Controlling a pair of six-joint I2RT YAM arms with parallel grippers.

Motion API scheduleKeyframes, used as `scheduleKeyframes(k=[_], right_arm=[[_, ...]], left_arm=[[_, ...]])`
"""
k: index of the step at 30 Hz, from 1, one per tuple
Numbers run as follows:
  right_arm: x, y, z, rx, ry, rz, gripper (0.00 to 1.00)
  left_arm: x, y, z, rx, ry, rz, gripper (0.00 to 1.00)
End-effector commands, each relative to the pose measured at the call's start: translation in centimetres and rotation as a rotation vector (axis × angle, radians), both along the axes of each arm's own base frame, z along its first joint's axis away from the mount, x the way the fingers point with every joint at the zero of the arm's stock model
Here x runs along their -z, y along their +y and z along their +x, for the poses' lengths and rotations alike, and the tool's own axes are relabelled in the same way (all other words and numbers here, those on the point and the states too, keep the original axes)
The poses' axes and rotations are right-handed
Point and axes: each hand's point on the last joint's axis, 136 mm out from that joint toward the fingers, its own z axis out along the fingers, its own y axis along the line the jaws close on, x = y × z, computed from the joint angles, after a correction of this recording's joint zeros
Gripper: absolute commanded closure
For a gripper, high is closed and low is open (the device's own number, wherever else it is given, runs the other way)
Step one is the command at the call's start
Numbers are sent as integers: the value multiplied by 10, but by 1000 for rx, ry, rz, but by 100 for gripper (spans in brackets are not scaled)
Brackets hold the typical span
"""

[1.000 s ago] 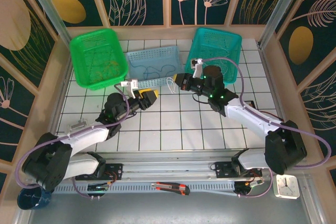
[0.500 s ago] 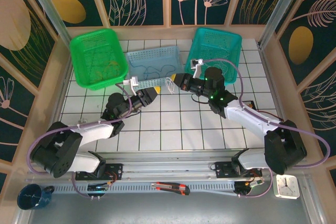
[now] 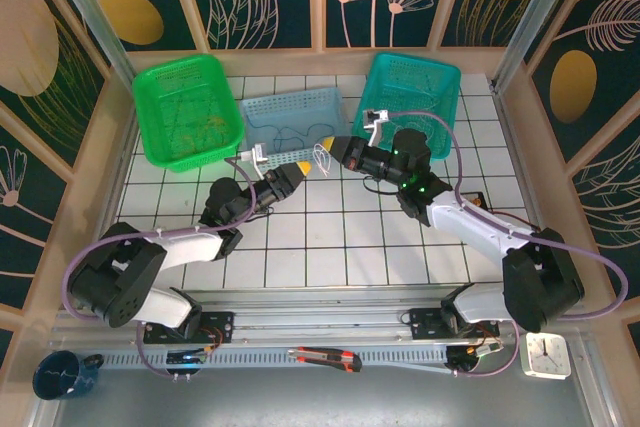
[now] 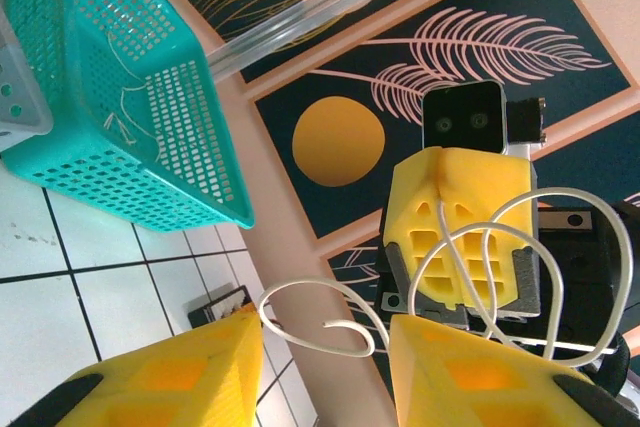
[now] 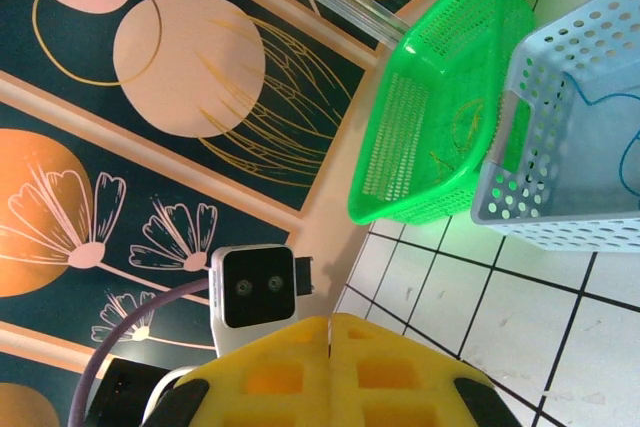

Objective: Untangle the cables
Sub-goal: Straighten the cable.

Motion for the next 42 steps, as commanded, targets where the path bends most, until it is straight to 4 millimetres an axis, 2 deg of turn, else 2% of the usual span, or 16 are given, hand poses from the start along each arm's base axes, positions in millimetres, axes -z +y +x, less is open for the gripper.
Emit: scheduleKeyframes(k=[1,18,25,31,39,42], right_arm=[[-6,3,-3,-22,-23,34,100],[-2,5,-1,-24,-15,34,100],[0,6,0,-26,-12,33,100],[3,6,0,-26,-8,31,100],[5,1,1,-11,-6,25,100],[3,-7,5,12,-11,27,100]], left_arm=[[-26,-5,-2,22,-65,-62,61],[-25,-15,-2,46,-61,-67,61],[-23,-17,-2,47,-58,-72,64],[-24,-19,0,51,-61,-73,75],[-24,-20,1,52,-60,-73,100],[-22,-19,0,49,-56,-71,100]])
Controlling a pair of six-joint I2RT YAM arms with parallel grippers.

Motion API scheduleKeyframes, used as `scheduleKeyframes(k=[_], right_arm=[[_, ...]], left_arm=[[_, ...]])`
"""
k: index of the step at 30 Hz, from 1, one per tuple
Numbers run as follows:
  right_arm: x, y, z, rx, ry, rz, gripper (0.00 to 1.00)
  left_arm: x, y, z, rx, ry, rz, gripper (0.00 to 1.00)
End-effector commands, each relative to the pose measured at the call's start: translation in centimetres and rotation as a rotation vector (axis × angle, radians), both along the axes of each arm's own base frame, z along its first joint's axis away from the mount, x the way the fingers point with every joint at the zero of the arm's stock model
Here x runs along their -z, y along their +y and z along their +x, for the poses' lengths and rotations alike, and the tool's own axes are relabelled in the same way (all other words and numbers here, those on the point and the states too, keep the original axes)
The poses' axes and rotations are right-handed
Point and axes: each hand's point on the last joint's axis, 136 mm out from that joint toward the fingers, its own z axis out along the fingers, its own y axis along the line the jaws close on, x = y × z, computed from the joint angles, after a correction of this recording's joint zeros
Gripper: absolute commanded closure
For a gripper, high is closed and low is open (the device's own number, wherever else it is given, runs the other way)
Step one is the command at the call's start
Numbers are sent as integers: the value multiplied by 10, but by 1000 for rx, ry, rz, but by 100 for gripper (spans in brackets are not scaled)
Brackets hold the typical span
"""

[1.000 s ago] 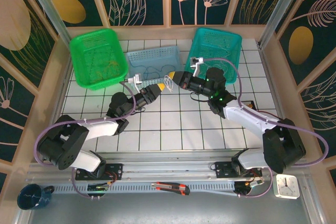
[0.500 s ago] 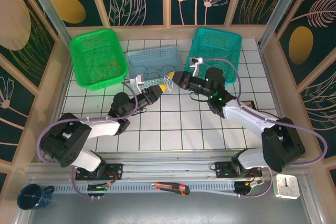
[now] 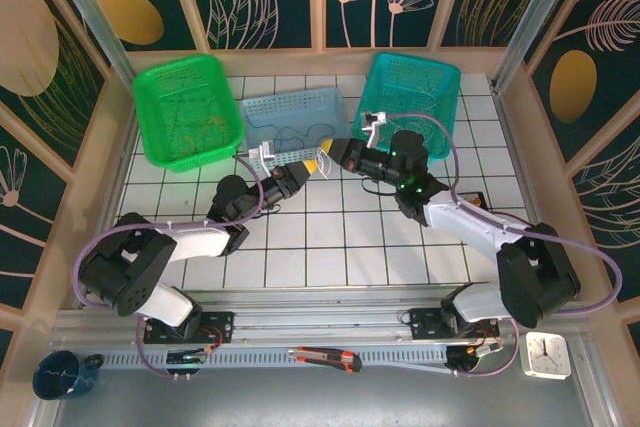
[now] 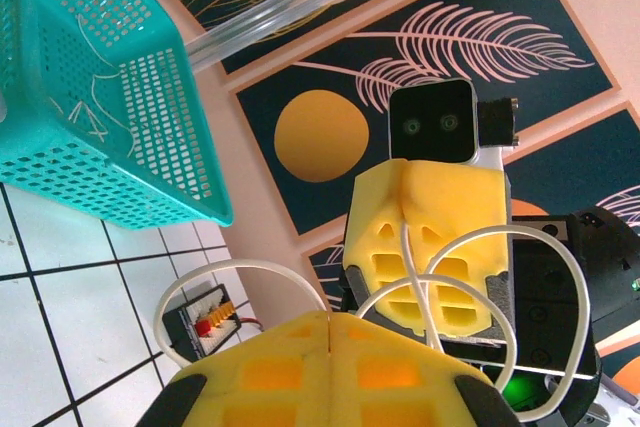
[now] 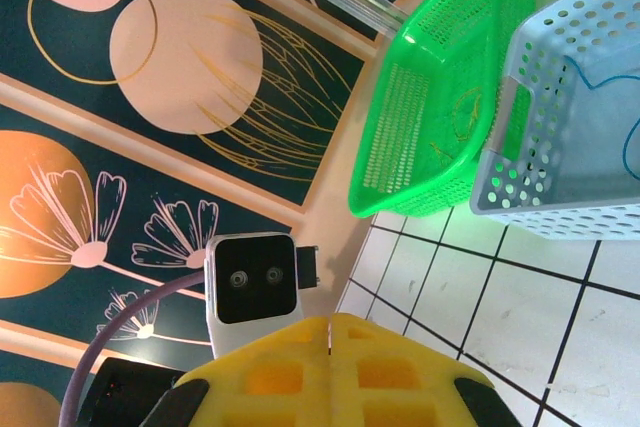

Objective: Untangle the cables
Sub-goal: Straighten the cable.

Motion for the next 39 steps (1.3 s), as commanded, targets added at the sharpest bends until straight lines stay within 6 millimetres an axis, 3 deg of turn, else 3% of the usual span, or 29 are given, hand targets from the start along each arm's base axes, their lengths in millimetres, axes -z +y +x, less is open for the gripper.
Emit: scheduleKeyframes(k=[1,2,10,17,32,39], right_arm=[[-9,-9,1,18,-40,20,100],[-9,-10,0,20,-41,22,100],[-7,-75,26,221,-35,18,100],[-4,-123,34,355,-27,12,100],[1,-199,38,588,-19,-19,100],[-6,-207,38,593,-34,-25,100]], left_arm=[[-18,-3,-3,17,-64,-37,100],[-17,-3,-3,15,-61,-35,100],[-5,2,-7,5,-40,-16,100],[9,5,-12,4,-17,13,100],[28,25,-22,-68,1,92,100],[32,33,-23,-99,2,102,100]])
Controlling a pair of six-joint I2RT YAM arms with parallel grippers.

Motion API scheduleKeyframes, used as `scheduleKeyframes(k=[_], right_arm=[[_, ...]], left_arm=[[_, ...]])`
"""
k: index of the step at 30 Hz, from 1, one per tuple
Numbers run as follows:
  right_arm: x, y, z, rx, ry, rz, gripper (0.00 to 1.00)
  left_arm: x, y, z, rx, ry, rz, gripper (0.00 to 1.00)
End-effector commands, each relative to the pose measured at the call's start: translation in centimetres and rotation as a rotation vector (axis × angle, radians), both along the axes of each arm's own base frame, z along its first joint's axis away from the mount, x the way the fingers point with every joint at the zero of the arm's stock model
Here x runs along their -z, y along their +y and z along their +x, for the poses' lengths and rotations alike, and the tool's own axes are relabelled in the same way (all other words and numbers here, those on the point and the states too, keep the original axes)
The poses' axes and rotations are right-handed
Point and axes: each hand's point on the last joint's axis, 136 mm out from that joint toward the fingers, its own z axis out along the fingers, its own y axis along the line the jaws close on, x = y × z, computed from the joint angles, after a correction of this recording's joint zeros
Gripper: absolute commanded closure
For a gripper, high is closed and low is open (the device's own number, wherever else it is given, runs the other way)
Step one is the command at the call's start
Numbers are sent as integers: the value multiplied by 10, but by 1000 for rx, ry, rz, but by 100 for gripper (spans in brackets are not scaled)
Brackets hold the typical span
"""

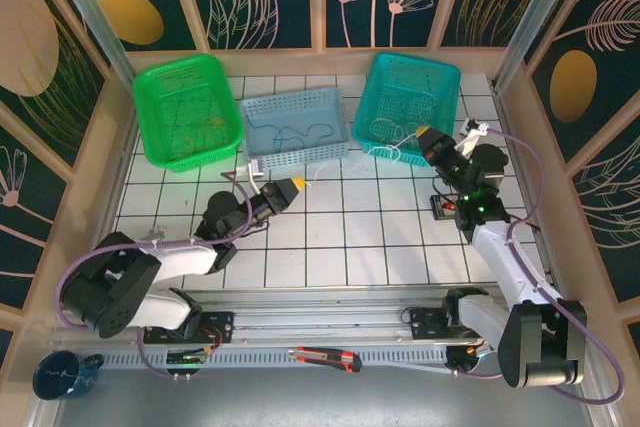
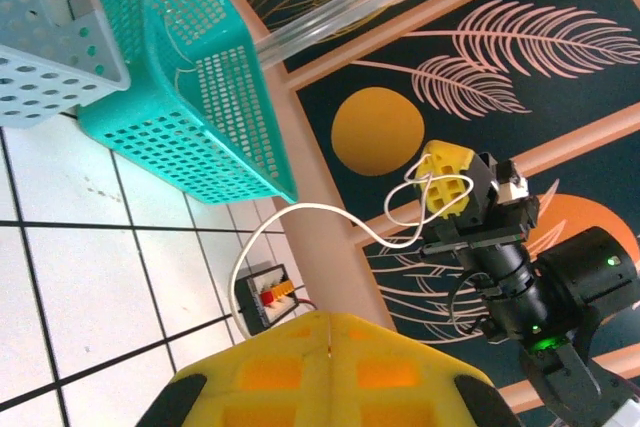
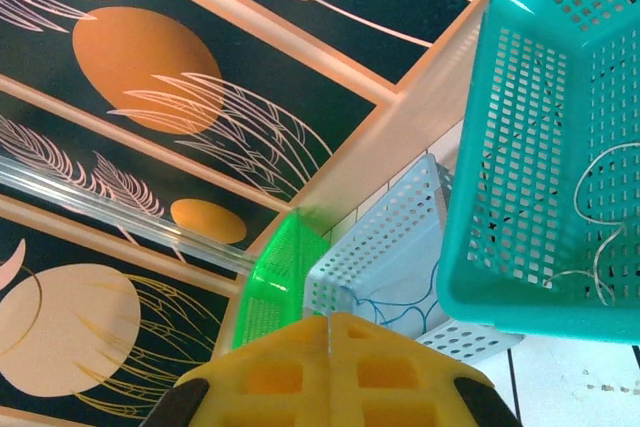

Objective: Untangle the cables
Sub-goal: Straighten the cable.

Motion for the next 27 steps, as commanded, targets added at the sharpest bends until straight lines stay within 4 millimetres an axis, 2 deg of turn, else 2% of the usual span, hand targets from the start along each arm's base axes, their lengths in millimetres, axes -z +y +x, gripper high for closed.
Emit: scheduleKeyframes(k=[1,7,12,20,27], right_arm=[[-7,-2,-3,-2,-28,-28,100],[6,-15,0,46,-1,-63,100],[22,-45,2,124,30,-68,100],[31,-99,-3,262,57,-69,100],[35,-125,-6,325,66,-64,100]], left_arm=[[-3,4,-3,-19,-36,12,100],[-7,15,-3,-72,-47,4,100],[-9,32,-3,-156,-49,14,100],[-4,78,-5,-335,-42,31,100],[0,103,-7,-421,-33,33,100]])
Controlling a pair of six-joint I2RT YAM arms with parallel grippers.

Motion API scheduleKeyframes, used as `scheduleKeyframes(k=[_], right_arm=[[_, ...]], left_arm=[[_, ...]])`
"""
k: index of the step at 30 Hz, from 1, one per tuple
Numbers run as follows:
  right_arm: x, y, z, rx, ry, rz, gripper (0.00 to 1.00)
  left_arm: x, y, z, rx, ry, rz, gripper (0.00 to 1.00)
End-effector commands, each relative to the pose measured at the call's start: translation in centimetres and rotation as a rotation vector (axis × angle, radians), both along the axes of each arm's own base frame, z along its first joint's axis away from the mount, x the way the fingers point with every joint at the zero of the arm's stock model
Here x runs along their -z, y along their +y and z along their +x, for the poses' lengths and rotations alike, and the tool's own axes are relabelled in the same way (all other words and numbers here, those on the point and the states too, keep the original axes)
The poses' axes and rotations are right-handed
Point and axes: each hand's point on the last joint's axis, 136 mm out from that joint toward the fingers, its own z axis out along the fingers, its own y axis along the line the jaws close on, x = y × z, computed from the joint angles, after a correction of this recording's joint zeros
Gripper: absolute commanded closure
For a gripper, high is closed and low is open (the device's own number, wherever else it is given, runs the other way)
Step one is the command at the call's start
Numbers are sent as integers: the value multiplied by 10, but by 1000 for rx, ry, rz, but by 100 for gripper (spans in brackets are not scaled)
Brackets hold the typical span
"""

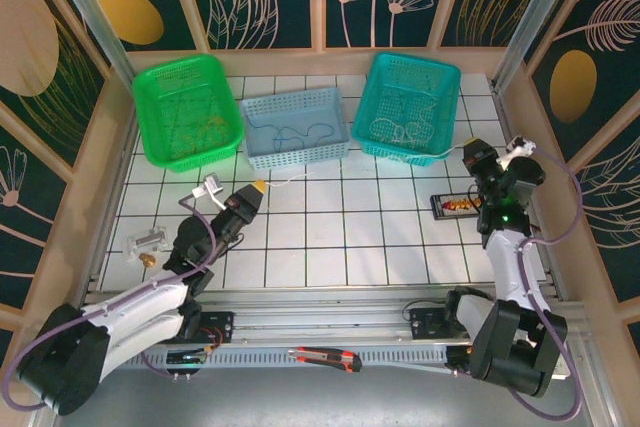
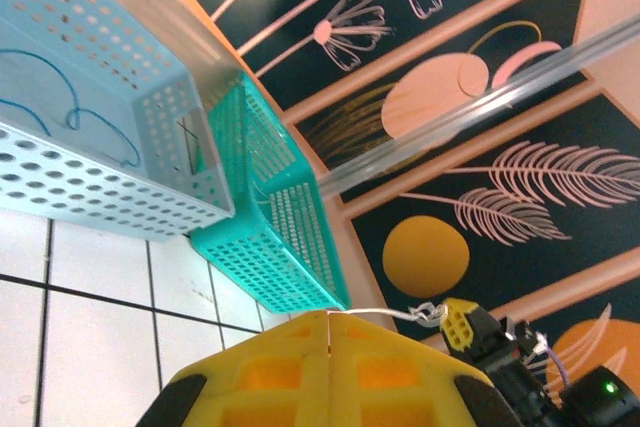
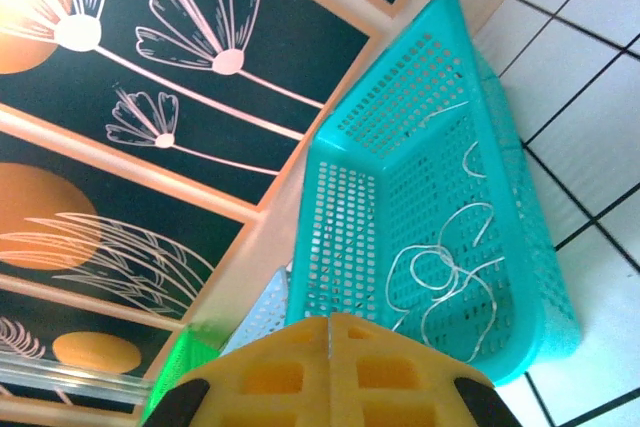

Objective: Untangle the cables
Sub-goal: Straighten the cable, then place the cable in the container.

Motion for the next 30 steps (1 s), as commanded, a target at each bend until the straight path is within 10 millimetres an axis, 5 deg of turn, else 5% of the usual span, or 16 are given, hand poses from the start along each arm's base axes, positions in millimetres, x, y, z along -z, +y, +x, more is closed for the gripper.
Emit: scheduleKeyframes(k=[1,9,16,21,30], right_arm=[[0,-7,-4,10,-8,-13,100],[-1,-4,-3,-14,-24,8,100],[-23,26,4,-92,-71,-7,100],[-59,62,13,-174,-134,-24,100],[-152,127,23,-319,-313,-30,100]], left_arm=[[10,16,3,-77,22,26,100],[11,19,4,-84,22,24,100],[16,18,5,-81,36,28,100],[17,18,5,-81,40,31,100],[14,21,4,-92,28,22,96]])
